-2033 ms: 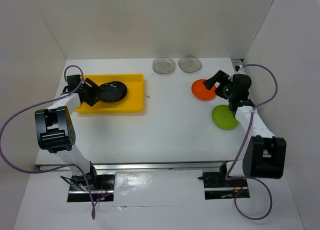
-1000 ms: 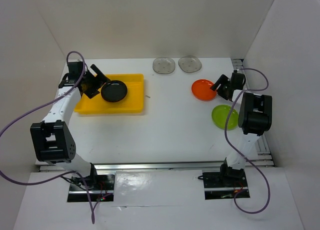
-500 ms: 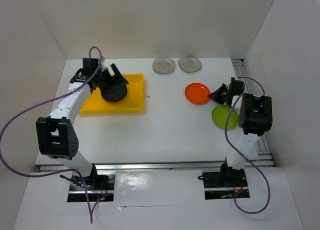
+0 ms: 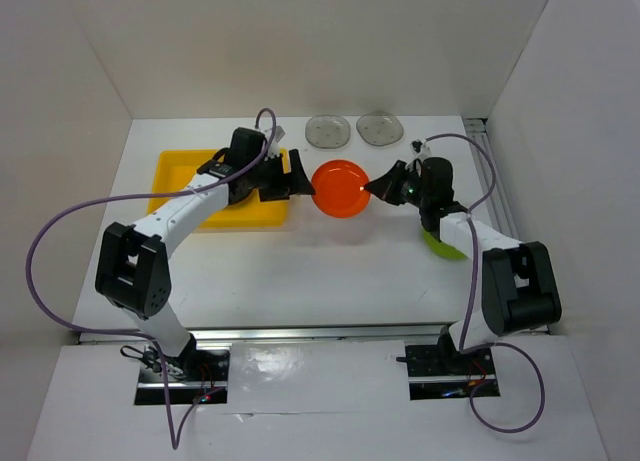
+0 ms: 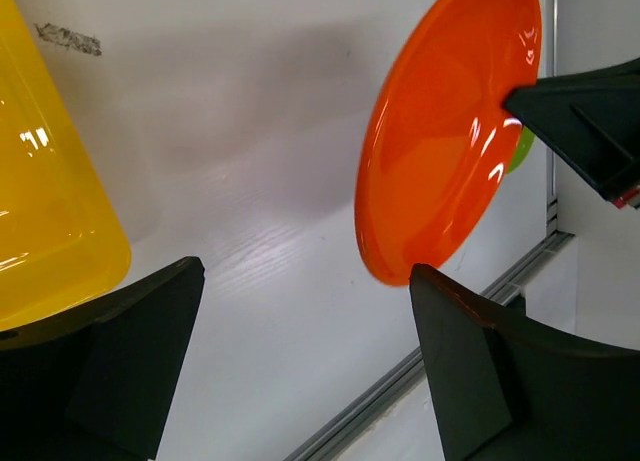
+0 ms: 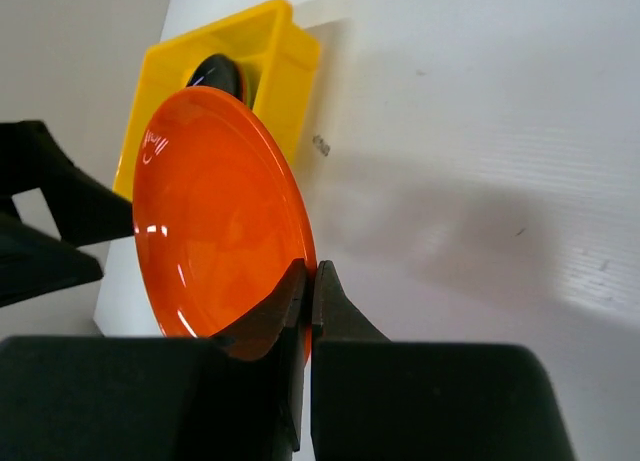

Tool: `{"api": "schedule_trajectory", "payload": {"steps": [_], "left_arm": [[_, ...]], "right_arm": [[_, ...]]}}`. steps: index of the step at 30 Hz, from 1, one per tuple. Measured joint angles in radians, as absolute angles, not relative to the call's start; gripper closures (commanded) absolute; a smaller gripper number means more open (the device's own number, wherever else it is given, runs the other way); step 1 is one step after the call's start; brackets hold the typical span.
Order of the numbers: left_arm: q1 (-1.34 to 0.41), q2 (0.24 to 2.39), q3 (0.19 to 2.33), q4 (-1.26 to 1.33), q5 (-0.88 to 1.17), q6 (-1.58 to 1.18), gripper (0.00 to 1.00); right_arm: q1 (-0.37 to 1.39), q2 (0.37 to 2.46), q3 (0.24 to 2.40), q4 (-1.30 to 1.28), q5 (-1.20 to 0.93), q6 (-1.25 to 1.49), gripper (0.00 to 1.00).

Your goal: Place the plates into the plastic bin on the countertop

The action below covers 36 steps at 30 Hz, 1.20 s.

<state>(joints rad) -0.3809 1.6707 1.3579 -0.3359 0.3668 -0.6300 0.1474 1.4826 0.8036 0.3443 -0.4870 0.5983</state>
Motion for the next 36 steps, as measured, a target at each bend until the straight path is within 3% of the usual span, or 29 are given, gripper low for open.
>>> {"api": "schedule_trajectory", "payload": {"steps": [3,5,7,8,12,14,17,19,20,24,30,36], "left_arm": [[-0.381,1.686,1.345,-0.326,0.352,-0.630,0.10],[-0.381,1.699,1.338,-0.320,0.342,-0.632,0.20],[-0.381,1.708,1.327,-0.315,0.333,-0.634,0.40],[-0.382,1.713,1.324,-0.314,0.332,-0.635,0.59],[-0.392,1.725,1.322,-0.303,0.329,-0.635,0.90],[-0.389,1.725,1.327,-0.294,0.348,-0.643,1.00],[-0.385,1.725,1.340,-0.292,0.345,-0.638,1.00],[-0.375,1.725,1.340,-0.299,0.343,-0.640,1.00],[-0.368,1.724,1.339,-0.300,0.340,-0.642,1.00],[-0.241,1.719,1.302,-0.284,0.305,-0.676,1.00],[0.055,1.713,1.266,-0.248,0.211,-0.731,1.00],[0.157,1.685,1.185,-0.181,0.189,-0.769,1.00]], "right_arm": [[0.182,1.482,0.783,0.350,-0.487,0.616,1.00],[0.194,1.482,0.768,0.353,-0.505,0.643,1.00],[0.208,1.484,0.764,0.363,-0.521,0.672,1.00],[0.213,1.485,0.764,0.371,-0.525,0.683,1.00],[0.247,1.489,0.763,0.398,-0.522,0.706,1.00],[0.247,1.499,0.758,0.398,-0.506,0.712,1.00],[0.252,1.522,0.758,0.409,-0.493,0.727,0.99],[0.257,1.523,0.758,0.408,-0.485,0.737,0.06],[0.260,1.523,0.758,0.407,-0.484,0.746,0.00],[0.300,1.416,0.759,0.305,-0.343,0.729,0.00],[0.318,0.979,0.727,0.042,-0.042,0.640,0.00],[0.302,0.698,0.648,-0.154,0.130,0.608,0.00]]}}
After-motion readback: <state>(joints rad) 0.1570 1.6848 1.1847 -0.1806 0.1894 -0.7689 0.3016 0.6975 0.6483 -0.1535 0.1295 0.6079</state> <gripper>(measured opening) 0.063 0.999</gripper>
